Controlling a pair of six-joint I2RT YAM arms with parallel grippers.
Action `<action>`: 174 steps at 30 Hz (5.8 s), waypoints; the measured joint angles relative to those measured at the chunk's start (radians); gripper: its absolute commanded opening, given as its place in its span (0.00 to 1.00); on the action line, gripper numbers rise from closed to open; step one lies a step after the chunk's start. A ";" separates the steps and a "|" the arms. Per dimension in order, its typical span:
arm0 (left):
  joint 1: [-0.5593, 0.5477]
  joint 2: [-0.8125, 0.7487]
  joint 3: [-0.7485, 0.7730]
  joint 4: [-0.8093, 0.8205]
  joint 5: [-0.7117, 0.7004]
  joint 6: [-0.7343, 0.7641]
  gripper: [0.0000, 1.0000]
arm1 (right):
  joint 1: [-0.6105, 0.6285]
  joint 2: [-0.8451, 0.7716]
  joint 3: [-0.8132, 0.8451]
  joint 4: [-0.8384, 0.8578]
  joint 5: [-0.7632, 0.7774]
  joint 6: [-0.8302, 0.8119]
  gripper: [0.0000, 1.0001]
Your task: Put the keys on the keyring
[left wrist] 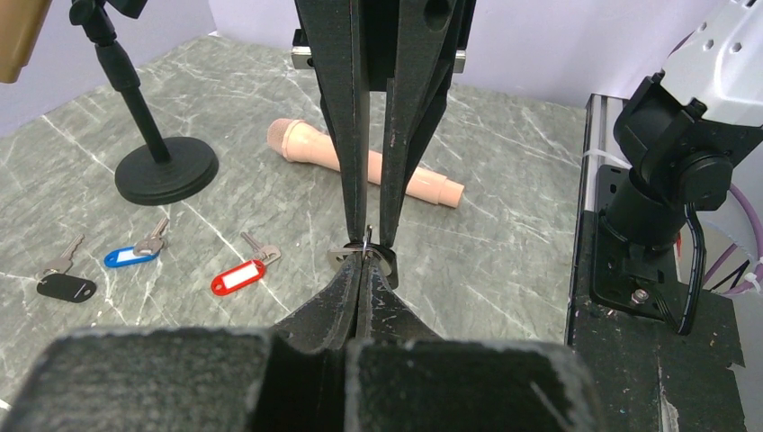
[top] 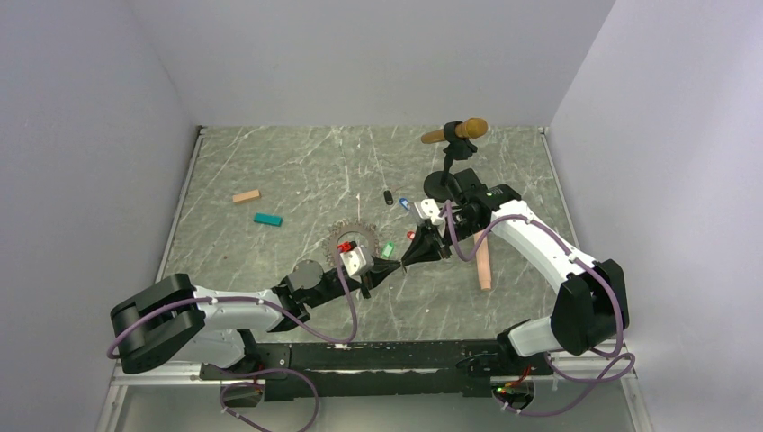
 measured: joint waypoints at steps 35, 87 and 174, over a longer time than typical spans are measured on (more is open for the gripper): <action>0.004 -0.202 -0.063 -0.149 -0.089 0.028 0.49 | -0.001 0.014 0.028 -0.039 0.090 -0.009 0.00; 0.011 -0.756 -0.157 -0.645 -0.173 0.106 0.45 | 0.019 0.276 -0.041 0.127 0.896 0.352 0.00; 0.011 -0.821 -0.237 -0.651 -0.222 0.061 0.55 | -0.139 0.100 -0.304 0.335 0.586 -0.013 0.26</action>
